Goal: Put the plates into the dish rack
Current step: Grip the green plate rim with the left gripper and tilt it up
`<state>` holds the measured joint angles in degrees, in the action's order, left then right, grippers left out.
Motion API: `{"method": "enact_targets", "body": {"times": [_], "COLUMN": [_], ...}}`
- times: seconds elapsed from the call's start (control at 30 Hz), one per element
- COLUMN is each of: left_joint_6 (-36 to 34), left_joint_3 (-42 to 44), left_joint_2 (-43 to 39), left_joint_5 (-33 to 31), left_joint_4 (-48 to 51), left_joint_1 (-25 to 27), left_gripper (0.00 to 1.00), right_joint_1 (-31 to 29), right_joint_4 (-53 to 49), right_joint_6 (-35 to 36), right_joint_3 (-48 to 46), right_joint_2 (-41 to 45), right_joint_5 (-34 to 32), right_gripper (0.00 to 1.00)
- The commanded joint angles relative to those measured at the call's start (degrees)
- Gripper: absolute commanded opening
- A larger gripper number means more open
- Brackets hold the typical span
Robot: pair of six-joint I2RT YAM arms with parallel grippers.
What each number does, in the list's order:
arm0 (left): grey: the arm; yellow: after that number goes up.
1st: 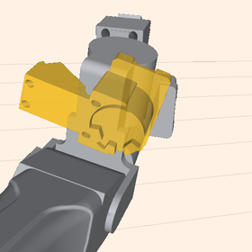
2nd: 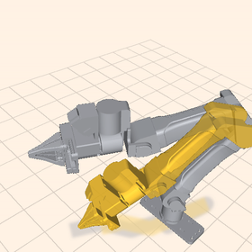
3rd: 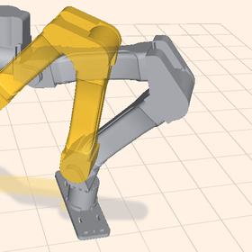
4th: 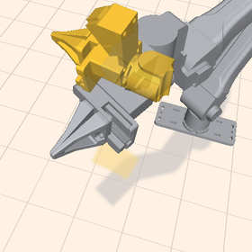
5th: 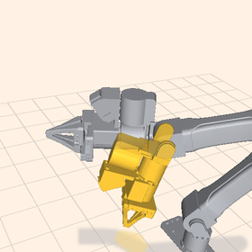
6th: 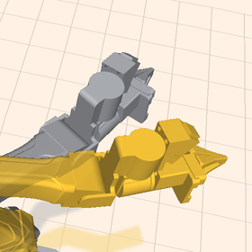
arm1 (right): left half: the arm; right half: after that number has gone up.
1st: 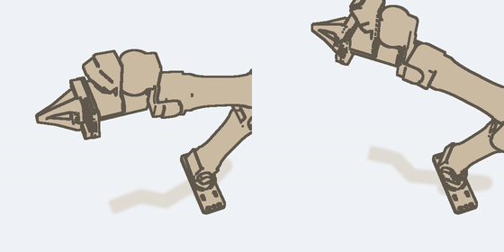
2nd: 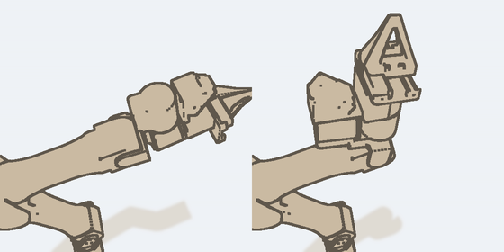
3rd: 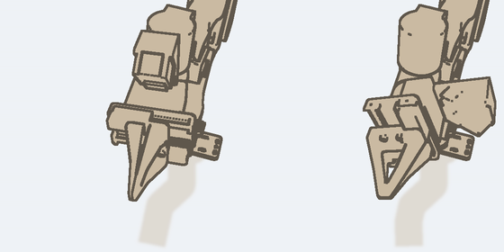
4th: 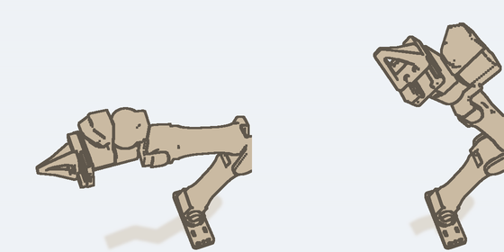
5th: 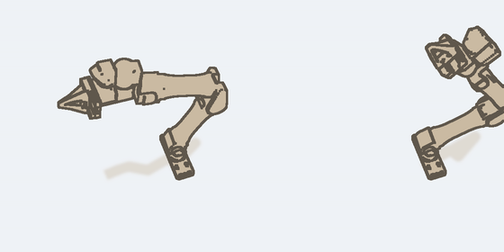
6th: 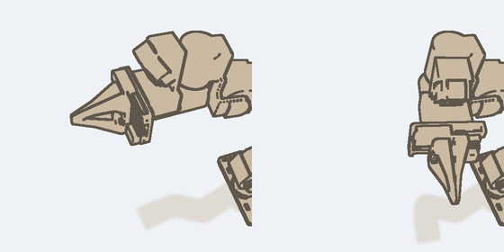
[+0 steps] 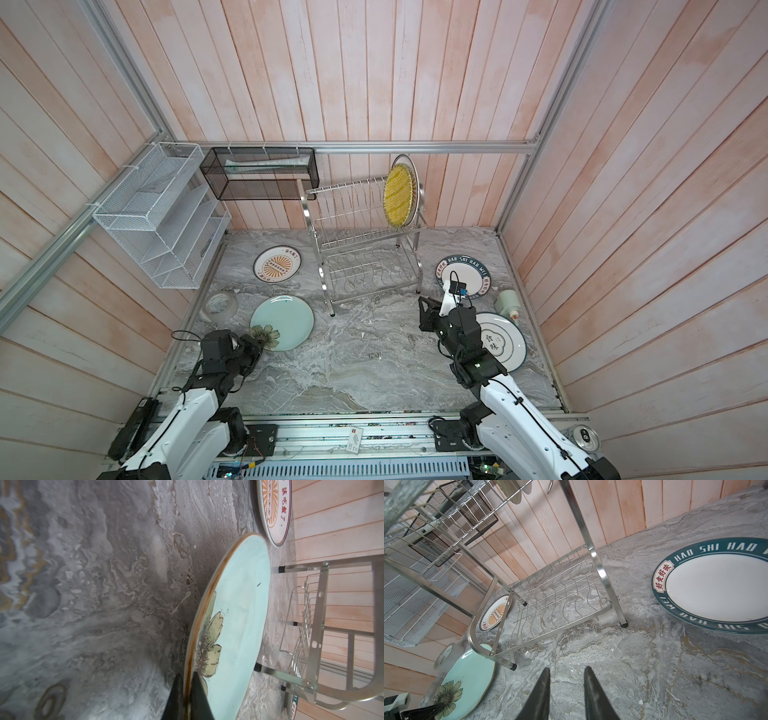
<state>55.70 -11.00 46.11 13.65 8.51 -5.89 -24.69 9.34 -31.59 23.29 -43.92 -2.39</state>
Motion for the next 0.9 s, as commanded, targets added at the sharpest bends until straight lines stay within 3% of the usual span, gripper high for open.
{"method": "enact_targets", "body": {"times": [0.0, 0.6, 0.87], "left_joint_6": [-4.61, -9.87, -13.59], "left_joint_3": [-2.34, -6.66, -6.45], "left_joint_2": [-1.34, -3.66, -0.49], "left_joint_5": [1.10, 10.85, 19.27], "left_joint_4": [5.96, 13.47, 11.85], "left_joint_1": [0.01, 0.06, 0.34], "left_gripper": [0.00, 0.00, 0.00], "right_joint_1": [0.25, 1.04, 1.10], "right_joint_4": [-0.39, 1.78, 3.17], "right_joint_6": [-0.57, -1.72, -2.06], "right_joint_3": [-0.30, 0.22, 1.09], "right_joint_2": [0.55, -1.90, -4.39], "right_joint_5": [0.65, 1.51, 2.22], "right_gripper": [0.29, 0.28, 0.28]}}
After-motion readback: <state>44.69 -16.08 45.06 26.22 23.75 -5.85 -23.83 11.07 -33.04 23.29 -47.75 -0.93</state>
